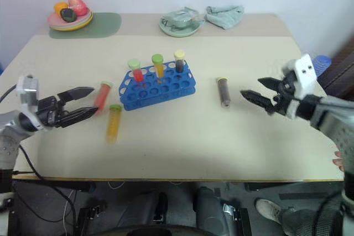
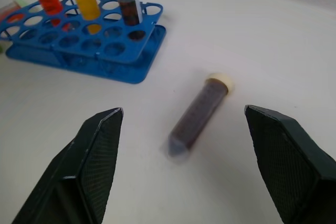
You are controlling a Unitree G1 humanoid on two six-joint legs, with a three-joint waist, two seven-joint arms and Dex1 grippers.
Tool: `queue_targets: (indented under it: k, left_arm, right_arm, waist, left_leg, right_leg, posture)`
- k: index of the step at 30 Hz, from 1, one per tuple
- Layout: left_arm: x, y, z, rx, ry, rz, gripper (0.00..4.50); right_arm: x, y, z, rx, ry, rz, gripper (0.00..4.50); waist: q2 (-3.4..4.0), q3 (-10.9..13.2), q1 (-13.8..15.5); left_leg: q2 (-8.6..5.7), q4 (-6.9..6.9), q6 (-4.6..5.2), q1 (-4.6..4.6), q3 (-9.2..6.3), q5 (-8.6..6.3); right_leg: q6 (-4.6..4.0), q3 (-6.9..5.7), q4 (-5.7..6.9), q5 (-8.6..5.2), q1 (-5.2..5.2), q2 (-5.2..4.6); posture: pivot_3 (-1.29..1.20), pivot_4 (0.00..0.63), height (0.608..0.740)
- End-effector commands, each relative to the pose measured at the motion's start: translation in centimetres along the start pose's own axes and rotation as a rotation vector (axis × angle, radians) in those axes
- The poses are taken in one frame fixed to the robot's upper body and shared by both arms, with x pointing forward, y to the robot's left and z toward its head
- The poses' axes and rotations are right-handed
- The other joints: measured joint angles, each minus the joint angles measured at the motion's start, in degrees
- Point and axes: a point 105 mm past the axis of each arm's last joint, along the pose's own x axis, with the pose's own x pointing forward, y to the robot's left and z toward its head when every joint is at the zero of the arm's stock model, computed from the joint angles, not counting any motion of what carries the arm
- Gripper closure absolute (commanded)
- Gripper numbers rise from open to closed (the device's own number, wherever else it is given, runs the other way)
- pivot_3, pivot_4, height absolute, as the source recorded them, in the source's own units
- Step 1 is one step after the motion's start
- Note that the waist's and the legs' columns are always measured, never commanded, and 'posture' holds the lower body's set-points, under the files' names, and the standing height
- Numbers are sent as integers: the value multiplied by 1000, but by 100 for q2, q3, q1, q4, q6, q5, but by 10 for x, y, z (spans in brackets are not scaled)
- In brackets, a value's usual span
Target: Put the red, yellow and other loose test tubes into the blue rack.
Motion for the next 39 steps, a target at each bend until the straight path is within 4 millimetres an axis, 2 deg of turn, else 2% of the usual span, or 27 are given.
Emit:
queue_targets:
  k: [1,4,7,14,26,30,37,39]
  left_arm:
    - [18,-11,14,101,-12,-117,189]
    - [29,-18,17,140,-20,-197,189]
    - [33,-22,12,146,7,-250,189]
    - [42,-29,4,168,53,-313,189]
    - [55,-31,-1,153,22,-329,189]
    - [57,-32,0,137,-6,-324,189]
    - [59,-35,-1,134,-14,-324,189]
    - [58,-35,-1,132,-14,-320,124]
  right_arm:
    - [20,-10,8,147,100,-39,719]
    - [40,-17,16,225,173,-49,719]
    - [55,-29,14,274,235,-96,719]
    - [76,-40,7,263,338,-134,719]
    - [107,-28,14,253,377,-86,719]
    - [118,-24,7,241,396,-85,719]
    - [130,-32,-17,160,445,-165,719]
    - [131,-34,-20,139,451,-178,1242]
  waist:
    - [0,0,-7]
    - [1,0,-17]
    - [2,-1,-11]
    - [2,0,-14]
    - [4,1,-42]
    - [4,1,-41]
    - [4,0,-51]
    - [4,0,-62]
  left_leg:
    - [0,1,-2,-7,1,2]
    - [0,2,-17,-28,1,10]
    - [-2,5,-36,-50,2,22]
    - [-8,16,-39,-84,3,24]
    - [-8,17,-51,-83,4,32]
    - [-8,17,-51,-83,3,32]
    - [-11,18,-54,-82,3,34]
    - [-11,19,-57,-81,3,36]
  right_leg:
    - [0,0,1,0,-7,0]
    - [1,-1,8,1,-31,0]
    - [2,-3,8,2,-50,1]
    - [5,-4,11,4,-80,0]
    - [5,-4,29,4,-88,3]
    - [5,-4,28,4,-88,3]
    - [6,-4,29,4,-87,4]
    - [6,-4,32,4,-87,5]
  posture:
    - [0,150,740]
    - [0,150,740]
    - [0,150,740]
    - [0,150,740]
    - [0,150,740]
    - [0,150,740]
    - [0,150,740]
    - [0,150,740]
